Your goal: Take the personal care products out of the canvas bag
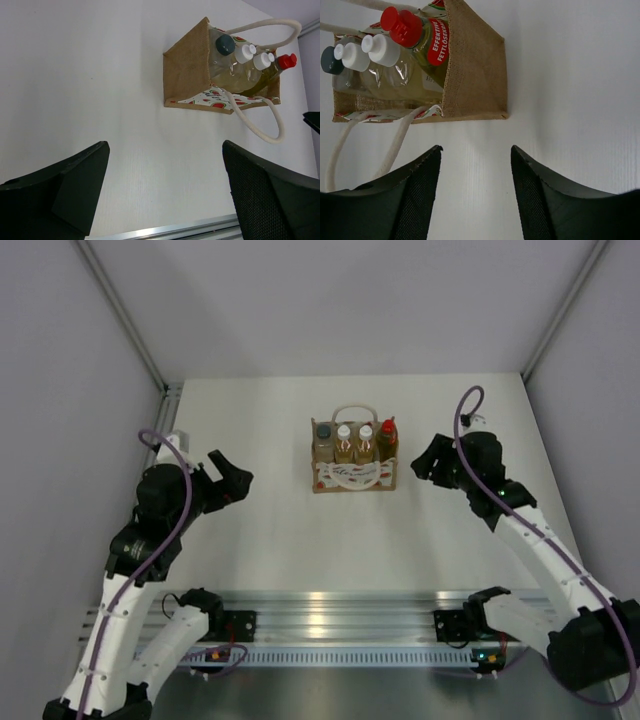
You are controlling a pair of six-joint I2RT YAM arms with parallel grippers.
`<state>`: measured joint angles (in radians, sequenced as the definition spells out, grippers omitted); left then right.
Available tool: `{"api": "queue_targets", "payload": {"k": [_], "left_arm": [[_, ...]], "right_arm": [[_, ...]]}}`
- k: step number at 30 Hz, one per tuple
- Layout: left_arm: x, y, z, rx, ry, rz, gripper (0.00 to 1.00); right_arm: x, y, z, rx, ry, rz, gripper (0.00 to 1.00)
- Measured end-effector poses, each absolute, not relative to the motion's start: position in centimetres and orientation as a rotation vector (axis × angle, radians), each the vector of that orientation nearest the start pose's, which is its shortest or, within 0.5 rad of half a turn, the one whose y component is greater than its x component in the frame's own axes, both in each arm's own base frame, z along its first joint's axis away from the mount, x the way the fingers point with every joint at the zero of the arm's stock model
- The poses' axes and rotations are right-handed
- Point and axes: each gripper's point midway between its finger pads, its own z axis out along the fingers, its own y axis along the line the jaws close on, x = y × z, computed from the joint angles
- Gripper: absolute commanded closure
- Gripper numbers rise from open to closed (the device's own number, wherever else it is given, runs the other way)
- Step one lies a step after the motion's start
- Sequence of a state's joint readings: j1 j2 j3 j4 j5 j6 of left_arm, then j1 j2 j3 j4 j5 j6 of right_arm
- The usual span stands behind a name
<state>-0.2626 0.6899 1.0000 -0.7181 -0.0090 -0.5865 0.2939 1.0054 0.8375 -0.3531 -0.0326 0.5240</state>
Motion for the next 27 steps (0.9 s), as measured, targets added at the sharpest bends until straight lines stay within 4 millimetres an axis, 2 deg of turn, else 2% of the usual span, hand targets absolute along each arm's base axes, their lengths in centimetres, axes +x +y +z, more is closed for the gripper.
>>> {"api": "queue_targets", "payload": {"k": [6,12,17,23,27], "left_arm": [[22.1,-8.1,28.6,-0.225,1.953,-0.512,0.01],[22.1,-7.8,25.7,-0.195,2.015,-0.456,0.01],[22.1,-7.7,24.8,-0.188,2.035,-0.442,0.01],[22.1,-7.7,24.7,-0.187,2.039,-0.44,0.01],[22.2,-7.7,24.5,-0.188,2.046,-0.438,0.01]], "right_arm": [[33.1,14.2,17.6,0.25,2.172,0.612,0.47],[34.5,16.1,16.5,0.23,2.185,0.682,0.48],[34.9,16.8,16.7,0.217,2.173,0.713,0.49],[36.1,17.2,18.2,0.207,2.13,0.728,0.52],[37.0,17.5,17.1,0.212,2.154,0.72,0.55]]}}
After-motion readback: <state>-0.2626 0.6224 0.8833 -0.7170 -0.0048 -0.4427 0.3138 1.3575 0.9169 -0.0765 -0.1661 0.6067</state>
